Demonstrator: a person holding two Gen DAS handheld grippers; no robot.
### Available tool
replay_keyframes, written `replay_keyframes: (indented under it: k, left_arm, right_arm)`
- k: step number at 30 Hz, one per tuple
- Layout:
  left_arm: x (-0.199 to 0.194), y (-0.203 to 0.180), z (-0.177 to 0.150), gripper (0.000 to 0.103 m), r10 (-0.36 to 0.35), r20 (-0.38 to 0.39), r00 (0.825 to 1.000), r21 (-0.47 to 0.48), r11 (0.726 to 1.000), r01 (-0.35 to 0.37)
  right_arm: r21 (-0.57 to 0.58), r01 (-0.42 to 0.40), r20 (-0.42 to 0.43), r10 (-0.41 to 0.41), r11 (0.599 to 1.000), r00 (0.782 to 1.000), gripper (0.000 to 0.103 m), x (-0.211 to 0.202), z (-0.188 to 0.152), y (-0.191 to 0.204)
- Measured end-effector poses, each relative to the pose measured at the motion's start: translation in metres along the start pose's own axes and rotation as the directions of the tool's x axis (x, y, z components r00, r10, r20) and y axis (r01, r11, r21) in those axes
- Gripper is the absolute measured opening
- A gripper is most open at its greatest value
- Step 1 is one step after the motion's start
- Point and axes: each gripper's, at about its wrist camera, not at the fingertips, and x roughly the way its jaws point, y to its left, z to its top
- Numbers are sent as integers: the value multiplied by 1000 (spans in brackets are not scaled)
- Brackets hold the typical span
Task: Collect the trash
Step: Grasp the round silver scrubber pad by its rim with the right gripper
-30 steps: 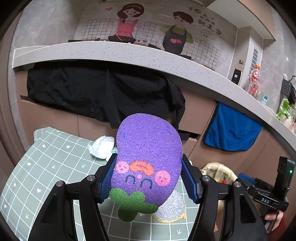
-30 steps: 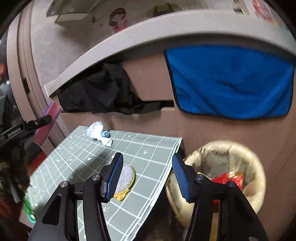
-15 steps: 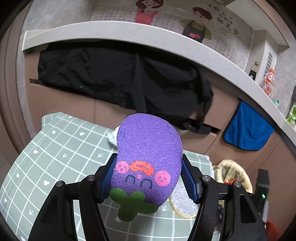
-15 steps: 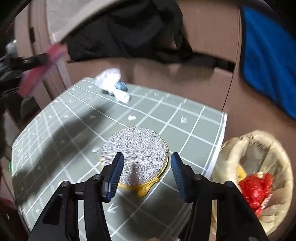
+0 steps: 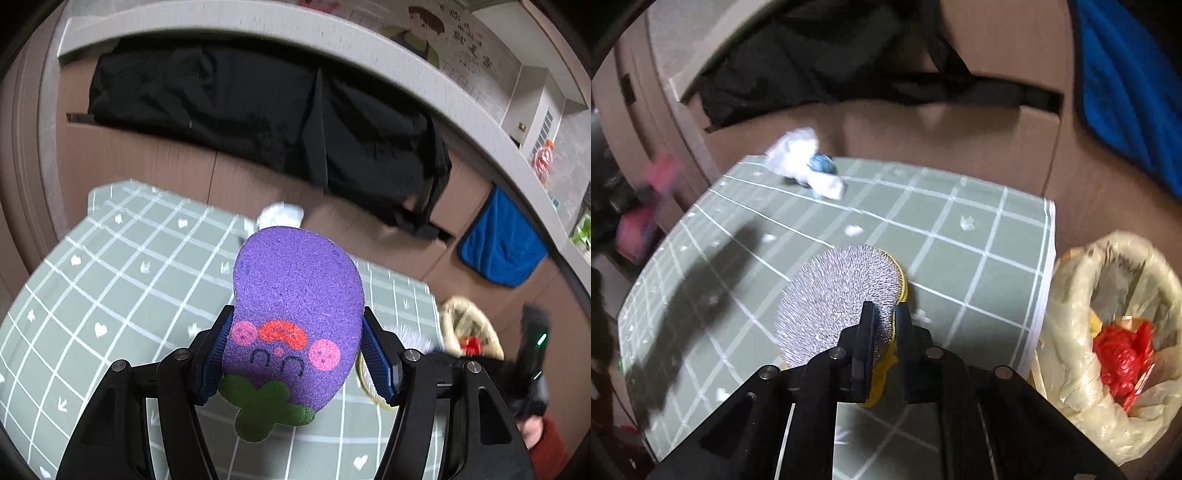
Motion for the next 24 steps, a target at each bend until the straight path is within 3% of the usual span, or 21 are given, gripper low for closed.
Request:
replay_keyframes:
  k: [7,13,17,24]
  left_arm:
    - [1,30,-39,65,-37,-96,995,-52,998,32]
    - [-19,56,-64,65,-51,-96,994,-95,995,42]
    - [-32,68,-76,65,-75,-110,991,-103,993,63]
    - [-44,64,-104,65,-141,-138,980,-64,989,133]
  right_arm:
    - [-58,-67,32,69,996,997,8,-27,10,46]
    - [-154,-126,5,129,980,992,8,-32,6,107]
    - [-239,-54,36,65,970,997,8,-39,0,137]
    - [-233,68,58,-56,970,997,8,-38,-2,135]
